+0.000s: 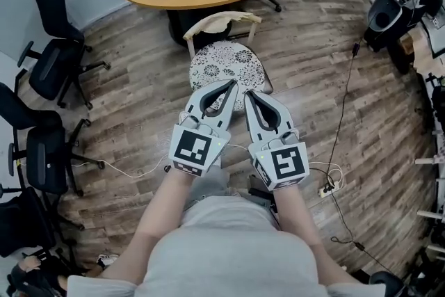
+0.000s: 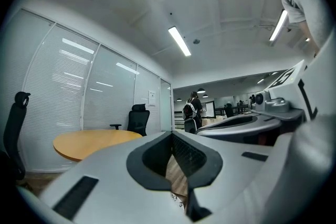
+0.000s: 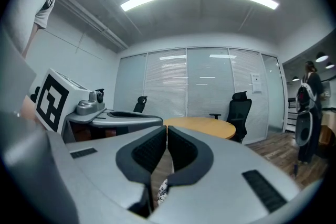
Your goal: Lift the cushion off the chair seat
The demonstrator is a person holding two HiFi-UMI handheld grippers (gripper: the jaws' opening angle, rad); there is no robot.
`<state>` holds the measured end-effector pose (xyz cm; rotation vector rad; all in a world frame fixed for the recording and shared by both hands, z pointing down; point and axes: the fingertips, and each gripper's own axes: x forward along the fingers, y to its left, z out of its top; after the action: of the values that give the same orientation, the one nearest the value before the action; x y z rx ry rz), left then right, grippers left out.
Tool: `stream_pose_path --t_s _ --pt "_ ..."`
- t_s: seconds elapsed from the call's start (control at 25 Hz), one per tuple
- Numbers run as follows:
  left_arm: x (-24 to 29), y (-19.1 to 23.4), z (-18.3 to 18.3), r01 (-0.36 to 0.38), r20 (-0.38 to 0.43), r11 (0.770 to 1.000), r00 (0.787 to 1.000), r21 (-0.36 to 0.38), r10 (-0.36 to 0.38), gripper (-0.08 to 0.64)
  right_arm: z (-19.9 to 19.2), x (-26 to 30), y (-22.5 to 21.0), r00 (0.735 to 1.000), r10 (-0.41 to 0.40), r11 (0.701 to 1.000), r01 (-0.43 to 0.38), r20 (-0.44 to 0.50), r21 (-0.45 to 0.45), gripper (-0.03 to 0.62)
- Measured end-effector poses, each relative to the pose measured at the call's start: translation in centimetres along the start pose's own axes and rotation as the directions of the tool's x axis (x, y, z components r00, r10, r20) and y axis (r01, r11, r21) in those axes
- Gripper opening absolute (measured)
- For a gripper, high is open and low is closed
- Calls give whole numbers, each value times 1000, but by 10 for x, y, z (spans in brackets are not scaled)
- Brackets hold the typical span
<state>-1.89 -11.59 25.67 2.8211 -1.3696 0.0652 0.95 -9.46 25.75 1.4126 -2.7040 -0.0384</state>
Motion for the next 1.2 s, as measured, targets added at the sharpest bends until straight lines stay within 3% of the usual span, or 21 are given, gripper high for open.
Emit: stream_pose_path --t_s 0.68,1.2 --pt "82 63 -76 -11 -103 995 995 -97 1 5 -63 61 -76 995 -66 997 69 -80 34 26" --pt "157 87 -175 -46 -176 987 984 -155 18 5 -156 111 -141 988 -59 996 67 -145 56 28"
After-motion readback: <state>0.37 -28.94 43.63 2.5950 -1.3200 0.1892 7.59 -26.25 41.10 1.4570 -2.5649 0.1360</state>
